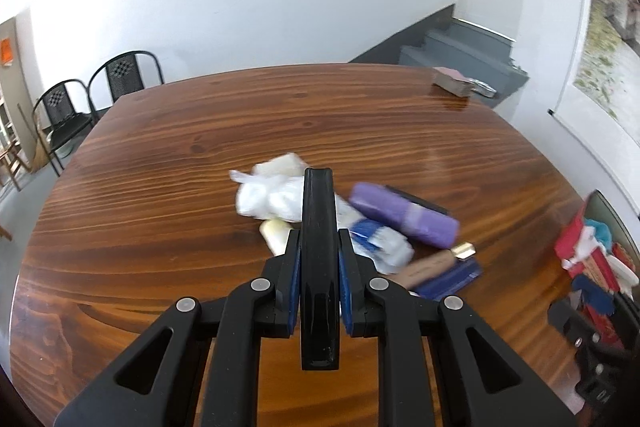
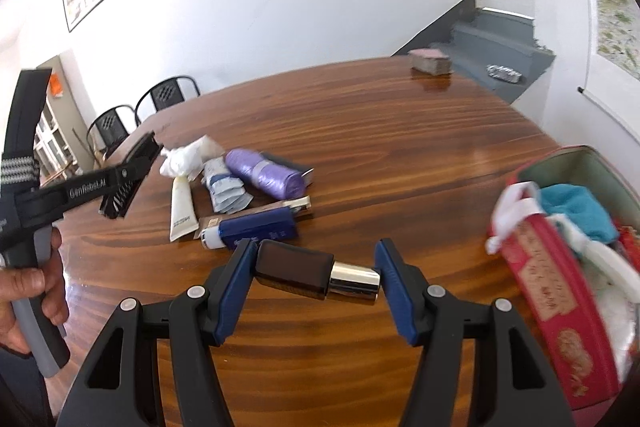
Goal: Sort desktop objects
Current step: 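Carry the comb and perfume bottle into the pink tin and release them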
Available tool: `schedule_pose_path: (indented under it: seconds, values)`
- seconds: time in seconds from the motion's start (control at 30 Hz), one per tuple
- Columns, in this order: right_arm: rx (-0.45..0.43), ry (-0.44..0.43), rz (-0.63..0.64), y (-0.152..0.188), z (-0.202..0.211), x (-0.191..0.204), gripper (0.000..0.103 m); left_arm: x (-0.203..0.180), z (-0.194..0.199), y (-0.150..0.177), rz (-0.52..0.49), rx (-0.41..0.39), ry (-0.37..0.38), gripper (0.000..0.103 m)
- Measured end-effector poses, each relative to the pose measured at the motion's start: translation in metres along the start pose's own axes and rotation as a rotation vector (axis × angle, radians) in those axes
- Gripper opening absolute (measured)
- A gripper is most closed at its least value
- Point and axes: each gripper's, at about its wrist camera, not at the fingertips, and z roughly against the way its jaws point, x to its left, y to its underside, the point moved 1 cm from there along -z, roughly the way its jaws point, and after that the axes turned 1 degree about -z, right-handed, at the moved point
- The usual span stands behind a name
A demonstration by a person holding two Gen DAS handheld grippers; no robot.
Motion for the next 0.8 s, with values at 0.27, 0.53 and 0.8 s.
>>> schedule_pose_path:
  seconds: [0.27,0.53,0.8]
  values:
    - [-0.077,0.085,-0.063,0.001,0.04,-0.044,0.065,-0.039,0.004,0.006,-0.054,0.012,0.069,0.018]
    - [-0.128,0.215,-0.188,0.009,0.081,-0.115,0.065,-0.09,0.009,0.013,-0.102,0.025,0.153,0.018]
    - [-0.139,0.299,-0.28,0.022,0.104,-0.171,0.066,-0.149,0.015,0.015,-0.169,0.028,0.231,0.018]
